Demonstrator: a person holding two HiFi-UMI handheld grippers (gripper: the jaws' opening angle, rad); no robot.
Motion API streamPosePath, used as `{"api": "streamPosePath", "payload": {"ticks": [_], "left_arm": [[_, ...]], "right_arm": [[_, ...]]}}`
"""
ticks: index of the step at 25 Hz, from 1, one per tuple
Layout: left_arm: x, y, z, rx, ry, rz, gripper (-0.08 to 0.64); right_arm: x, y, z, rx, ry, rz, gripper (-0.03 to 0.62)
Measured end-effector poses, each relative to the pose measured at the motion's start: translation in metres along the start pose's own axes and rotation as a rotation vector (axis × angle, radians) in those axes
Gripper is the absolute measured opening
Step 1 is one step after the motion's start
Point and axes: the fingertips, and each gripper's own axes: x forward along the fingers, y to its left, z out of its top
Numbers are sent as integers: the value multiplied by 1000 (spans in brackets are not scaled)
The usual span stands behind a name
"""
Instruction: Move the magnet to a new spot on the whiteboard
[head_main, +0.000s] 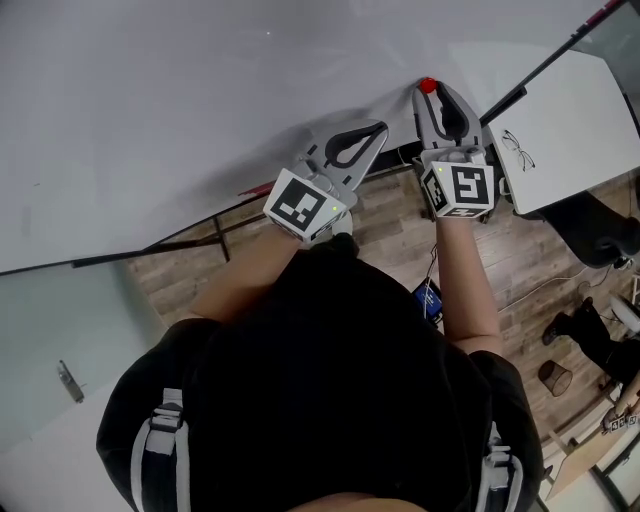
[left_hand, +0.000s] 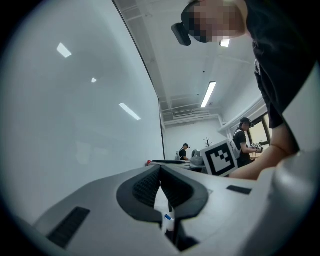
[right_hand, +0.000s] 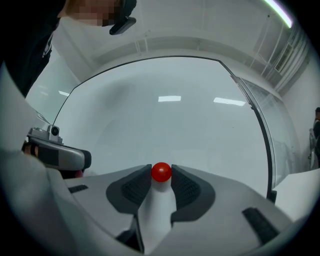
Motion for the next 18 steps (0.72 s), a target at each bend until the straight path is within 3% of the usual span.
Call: {"api": "streamPosePath", "payload": {"ticks": [18], "left_arm": [[-5, 9, 4, 16, -10, 41, 5]], "right_arm": [[-4, -7, -3, 45, -4, 28, 130]]}}
